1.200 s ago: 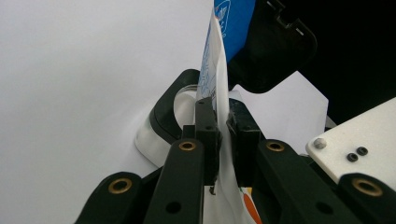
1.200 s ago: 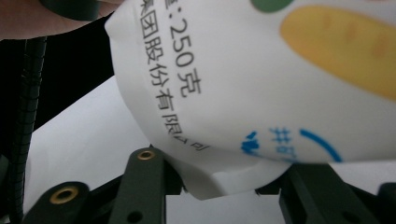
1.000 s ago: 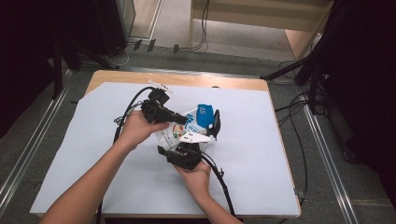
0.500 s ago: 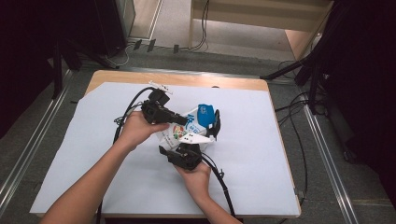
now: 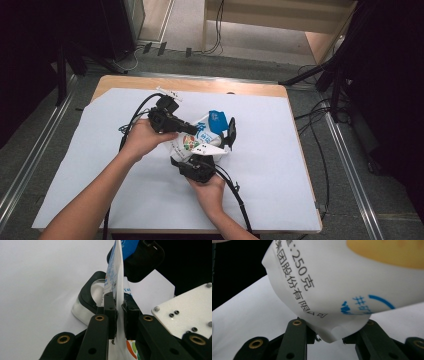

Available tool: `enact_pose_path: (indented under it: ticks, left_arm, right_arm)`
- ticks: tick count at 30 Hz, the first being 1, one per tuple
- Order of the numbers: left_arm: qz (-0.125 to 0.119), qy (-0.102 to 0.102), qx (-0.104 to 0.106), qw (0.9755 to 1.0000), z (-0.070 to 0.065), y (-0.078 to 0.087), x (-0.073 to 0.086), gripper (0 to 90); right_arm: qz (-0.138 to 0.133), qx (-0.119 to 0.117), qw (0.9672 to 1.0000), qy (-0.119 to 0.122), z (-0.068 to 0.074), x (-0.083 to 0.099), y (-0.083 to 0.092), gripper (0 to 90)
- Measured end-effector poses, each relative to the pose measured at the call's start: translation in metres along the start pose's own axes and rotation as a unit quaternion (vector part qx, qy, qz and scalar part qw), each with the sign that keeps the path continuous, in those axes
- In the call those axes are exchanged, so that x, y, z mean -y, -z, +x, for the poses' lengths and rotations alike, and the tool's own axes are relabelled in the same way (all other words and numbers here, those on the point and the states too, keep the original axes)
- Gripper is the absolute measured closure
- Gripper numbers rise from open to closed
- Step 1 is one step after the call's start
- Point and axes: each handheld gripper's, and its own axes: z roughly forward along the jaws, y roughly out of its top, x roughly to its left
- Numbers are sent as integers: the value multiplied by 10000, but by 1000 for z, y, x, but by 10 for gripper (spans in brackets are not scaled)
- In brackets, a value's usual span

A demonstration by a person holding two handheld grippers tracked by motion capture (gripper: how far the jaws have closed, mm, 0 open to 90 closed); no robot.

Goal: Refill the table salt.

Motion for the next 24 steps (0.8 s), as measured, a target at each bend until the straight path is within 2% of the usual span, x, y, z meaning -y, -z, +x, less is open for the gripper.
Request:
enact_pose_path:
  ticks: [9,24]
  left_arm:
    - [-13,69,95,9999,4,4,5,851]
    - [-43,-73,293,9995,5,17,11,857]
  right_arm:
    - [16,77,10000,31,-1,3,-3,705]
    - [-37,171,9998,28,-3,5,-1,697]
